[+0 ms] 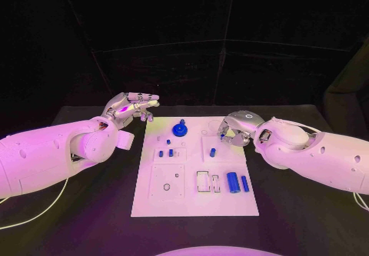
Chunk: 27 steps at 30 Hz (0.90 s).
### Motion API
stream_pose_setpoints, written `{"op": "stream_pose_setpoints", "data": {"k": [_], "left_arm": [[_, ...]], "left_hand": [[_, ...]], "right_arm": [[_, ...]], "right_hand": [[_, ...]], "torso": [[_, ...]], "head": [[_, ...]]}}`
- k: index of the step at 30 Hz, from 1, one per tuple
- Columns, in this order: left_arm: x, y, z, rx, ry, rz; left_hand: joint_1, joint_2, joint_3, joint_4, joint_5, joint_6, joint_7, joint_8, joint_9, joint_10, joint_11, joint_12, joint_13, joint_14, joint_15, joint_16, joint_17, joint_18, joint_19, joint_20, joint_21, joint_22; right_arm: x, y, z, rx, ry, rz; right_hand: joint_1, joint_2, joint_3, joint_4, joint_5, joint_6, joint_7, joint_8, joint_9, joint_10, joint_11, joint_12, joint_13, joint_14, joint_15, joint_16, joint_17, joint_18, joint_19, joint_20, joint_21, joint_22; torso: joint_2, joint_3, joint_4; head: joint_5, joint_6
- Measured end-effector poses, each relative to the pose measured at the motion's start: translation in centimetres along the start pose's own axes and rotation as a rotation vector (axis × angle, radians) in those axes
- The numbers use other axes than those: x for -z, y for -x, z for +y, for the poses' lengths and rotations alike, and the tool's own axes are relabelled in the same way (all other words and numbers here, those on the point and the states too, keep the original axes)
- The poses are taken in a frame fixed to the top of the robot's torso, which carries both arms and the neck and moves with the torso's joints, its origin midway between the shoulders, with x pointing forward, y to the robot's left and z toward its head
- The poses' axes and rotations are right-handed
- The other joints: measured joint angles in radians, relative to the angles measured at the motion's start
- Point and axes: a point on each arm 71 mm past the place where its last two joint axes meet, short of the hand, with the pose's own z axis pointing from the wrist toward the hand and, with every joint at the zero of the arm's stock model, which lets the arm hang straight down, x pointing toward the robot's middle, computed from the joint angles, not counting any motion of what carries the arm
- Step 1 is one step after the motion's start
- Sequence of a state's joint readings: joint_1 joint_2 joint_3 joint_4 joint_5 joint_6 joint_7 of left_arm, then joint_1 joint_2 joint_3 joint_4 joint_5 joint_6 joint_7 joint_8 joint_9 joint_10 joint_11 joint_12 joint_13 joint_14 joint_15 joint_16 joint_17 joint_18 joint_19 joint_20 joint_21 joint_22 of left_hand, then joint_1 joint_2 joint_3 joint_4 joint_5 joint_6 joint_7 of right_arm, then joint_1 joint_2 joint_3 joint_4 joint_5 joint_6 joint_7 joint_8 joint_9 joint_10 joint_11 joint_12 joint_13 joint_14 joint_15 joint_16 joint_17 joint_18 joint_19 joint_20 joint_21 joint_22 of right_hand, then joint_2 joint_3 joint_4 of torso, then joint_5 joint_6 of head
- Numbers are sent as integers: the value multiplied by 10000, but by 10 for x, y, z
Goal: Assemble the parts on the task board
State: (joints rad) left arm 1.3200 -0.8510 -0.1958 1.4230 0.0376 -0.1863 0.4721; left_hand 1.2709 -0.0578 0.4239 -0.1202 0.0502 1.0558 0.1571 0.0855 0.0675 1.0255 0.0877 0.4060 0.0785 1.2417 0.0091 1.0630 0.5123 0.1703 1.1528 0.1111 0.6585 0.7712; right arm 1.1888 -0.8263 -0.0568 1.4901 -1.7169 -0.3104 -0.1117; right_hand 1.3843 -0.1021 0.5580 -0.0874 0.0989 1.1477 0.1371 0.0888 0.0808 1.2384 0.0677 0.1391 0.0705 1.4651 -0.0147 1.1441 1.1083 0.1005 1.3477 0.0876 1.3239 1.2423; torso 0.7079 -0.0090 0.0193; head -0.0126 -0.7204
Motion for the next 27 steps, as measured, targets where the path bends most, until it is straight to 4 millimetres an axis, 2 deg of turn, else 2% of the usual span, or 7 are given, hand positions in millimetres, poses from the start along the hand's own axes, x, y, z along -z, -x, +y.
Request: {"op": "stream_pose_setpoints", "data": {"k": [6,9,11,17,21,27], "left_arm": [[0,1,0,-12,7,-28],[0,2,0,-22,8,-47],[-1,2,0,-30,7,-58],[-3,-2,1,-11,1,22],[-4,-3,1,-6,-2,41],[-6,-7,1,17,-5,116]], "left_hand": [[0,0,0,0,0,0,0,0,0,-37,36,45,-8,0,0,0,-16,-1,0,0,-43,-14],[0,0,0,0,0,0,0,0,1,-36,36,45,-8,0,0,0,-16,-2,0,0,-43,-13],[0,0,0,0,0,0,0,0,1,-37,36,45,-8,0,0,0,-16,-2,0,0,-42,-13],[0,0,0,0,0,-4,4,0,1,-36,36,45,-8,0,1,0,-19,-2,0,0,-42,-14],[0,0,1,0,0,-35,35,0,1,-36,36,45,-7,1,0,0,-28,-2,0,0,-41,-21],[0,0,1,0,0,-35,35,0,2,-36,36,45,-7,1,0,0,-27,-3,0,0,-41,-20]], "right_arm": [[9,5,3,-253,150,-271],[13,9,13,-507,407,-407],[14,11,23,-701,669,-497],[12,18,64,-1372,1765,-690],[5,19,90,-1693,2439,-734],[-6,15,117,-1907,3144,-646]], "right_hand": [[0,-1,27,-27,0,0,0,0,-3,-1,0,-2,-4,0,0,55,34,-1,34,34,73,38],[0,-1,44,-44,45,0,0,-41,-2,-1,1,-2,-2,0,0,93,56,-8,56,13,112,96],[-1,-1,58,-59,82,0,0,-48,-2,-2,1,-19,-2,0,1,116,60,-160,71,-3,119,120],[-1,-2,63,-63,144,0,0,-62,-13,-3,2,-22,-2,0,0,151,71,-159,82,8,159,165],[-1,-2,63,-63,200,0,0,-86,-13,-4,2,-41,-3,0,1,164,70,-159,105,32,159,174],[-2,-3,63,-63,200,-38,36,-86,-23,-4,3,-55,-3,0,1,164,69,-158,105,32,159,173]], "torso": [[-7,-5,4],[-10,-5,4],[-12,-2,-1],[-13,-18,11],[-16,-30,17],[-16,-41,17]], "head": [[16,-4],[65,-7],[106,-20],[207,-30],[360,-87],[540,-174]]}}
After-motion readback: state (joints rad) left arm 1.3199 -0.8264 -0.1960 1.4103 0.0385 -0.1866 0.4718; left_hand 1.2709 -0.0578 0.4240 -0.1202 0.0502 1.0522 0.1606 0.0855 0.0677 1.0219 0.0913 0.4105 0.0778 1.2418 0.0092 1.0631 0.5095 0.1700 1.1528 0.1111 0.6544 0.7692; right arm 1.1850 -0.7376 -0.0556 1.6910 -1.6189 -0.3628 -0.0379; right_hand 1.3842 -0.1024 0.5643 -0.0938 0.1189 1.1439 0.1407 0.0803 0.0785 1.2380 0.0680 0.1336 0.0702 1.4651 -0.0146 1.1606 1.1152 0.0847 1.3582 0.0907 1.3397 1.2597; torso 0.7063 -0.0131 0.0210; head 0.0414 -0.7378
